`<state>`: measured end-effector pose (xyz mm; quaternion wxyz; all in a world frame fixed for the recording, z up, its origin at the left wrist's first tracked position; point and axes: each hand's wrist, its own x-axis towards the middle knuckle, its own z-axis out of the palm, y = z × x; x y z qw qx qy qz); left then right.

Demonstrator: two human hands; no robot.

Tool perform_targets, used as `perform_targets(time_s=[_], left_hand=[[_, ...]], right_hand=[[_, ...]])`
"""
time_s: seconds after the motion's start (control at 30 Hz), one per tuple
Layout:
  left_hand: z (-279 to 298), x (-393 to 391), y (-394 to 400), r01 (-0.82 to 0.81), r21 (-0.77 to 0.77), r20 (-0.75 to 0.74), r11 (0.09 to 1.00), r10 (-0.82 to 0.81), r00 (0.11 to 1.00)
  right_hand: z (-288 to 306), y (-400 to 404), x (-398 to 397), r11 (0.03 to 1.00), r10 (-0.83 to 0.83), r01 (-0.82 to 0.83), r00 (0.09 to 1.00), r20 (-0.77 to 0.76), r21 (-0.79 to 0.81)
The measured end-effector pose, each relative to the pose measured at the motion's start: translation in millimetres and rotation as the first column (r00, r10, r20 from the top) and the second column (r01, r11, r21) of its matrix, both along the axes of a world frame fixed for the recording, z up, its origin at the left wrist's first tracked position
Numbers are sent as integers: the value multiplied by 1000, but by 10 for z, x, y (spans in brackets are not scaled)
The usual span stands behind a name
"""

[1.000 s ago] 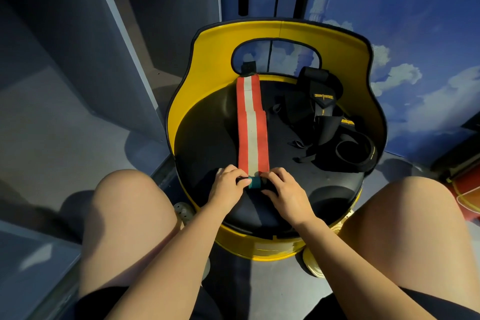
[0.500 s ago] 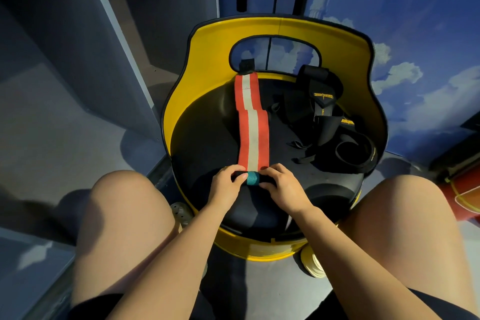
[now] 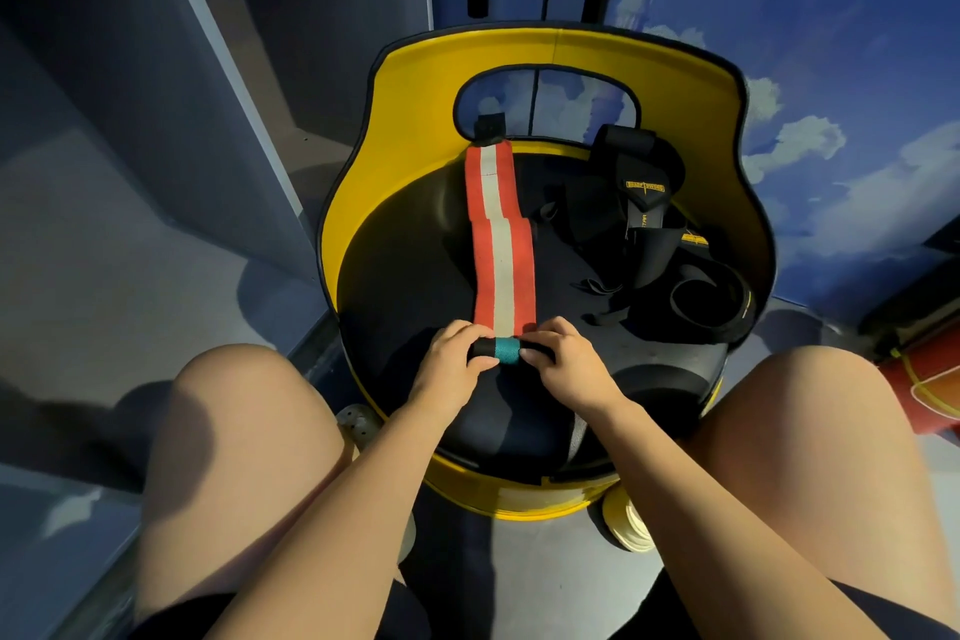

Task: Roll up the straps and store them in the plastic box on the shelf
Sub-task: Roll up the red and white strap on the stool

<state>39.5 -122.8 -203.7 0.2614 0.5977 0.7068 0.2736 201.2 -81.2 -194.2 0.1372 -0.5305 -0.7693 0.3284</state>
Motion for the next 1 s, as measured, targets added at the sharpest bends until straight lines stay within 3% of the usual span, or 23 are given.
perform_targets(time_s=[0.3,0.63,0.83,1.0], left_hand=[[56,40,-95,0,-77,-107,997,-9,994],[73,54,-170,-22,-190,31,982,28,999],[72,74,-141,-58,-234,53,970,73,996],[105,60,-64,-85,-302,65,949,110,992]], right_hand=[[22,-43,64,1000,-10,9,999,-35,-22],[30,-142,83,979,-129,109,985,-111,-170],[-71,-224,94,971,-52,63,997,-54,230],[-103,-264,140,965,75,-70,997,-11,254]])
